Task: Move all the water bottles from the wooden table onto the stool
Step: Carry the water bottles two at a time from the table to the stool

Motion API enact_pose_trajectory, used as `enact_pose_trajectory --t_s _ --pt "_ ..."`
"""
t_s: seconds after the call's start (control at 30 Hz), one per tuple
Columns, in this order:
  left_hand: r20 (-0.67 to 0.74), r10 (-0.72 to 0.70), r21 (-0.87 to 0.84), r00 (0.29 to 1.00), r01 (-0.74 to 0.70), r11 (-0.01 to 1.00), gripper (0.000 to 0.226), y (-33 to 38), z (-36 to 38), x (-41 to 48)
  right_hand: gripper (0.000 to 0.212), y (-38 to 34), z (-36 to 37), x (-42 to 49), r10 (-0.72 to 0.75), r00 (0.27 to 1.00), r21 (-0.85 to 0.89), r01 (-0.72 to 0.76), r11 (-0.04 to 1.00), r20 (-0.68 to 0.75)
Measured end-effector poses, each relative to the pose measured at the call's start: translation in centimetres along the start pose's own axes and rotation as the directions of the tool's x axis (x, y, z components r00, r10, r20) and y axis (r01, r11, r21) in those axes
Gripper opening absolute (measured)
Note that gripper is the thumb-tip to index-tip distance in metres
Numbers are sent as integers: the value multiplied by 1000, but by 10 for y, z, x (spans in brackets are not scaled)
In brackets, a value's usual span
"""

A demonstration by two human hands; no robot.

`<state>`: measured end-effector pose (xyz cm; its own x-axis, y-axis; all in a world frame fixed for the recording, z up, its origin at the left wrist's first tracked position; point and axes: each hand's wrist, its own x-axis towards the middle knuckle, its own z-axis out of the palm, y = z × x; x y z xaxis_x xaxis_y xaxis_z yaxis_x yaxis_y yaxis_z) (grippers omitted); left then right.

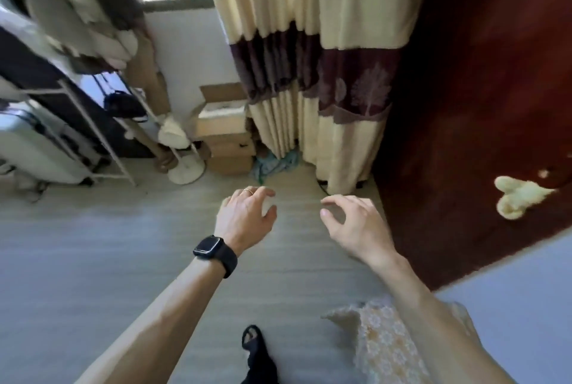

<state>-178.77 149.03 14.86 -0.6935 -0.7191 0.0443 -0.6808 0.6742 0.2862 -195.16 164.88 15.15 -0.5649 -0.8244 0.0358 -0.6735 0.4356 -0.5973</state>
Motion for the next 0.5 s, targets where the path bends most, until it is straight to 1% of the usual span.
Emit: enact_pose_trajectory --t_s 0.1,0.2,0.33,0.5 --pt "-110 -198 -3 974 199 980 35 -83 -45 -29 23 -84 37 32 -187 978 -7 189 982 96" --pt "-199 -347 -12 916 352 936 34 -162 -84 -64 25 -161 84 52 -320 930 -7 327 945 182" --pt "-290 -489 -41 823 500 865 32 -264 -128 -110 29 -270 151 64 -454 849 34 463 886 268" --pt "-339 -608 -72 718 625 778 32 -393 -177 -160 31 -400 242 75 -561 746 76 576 814 359"
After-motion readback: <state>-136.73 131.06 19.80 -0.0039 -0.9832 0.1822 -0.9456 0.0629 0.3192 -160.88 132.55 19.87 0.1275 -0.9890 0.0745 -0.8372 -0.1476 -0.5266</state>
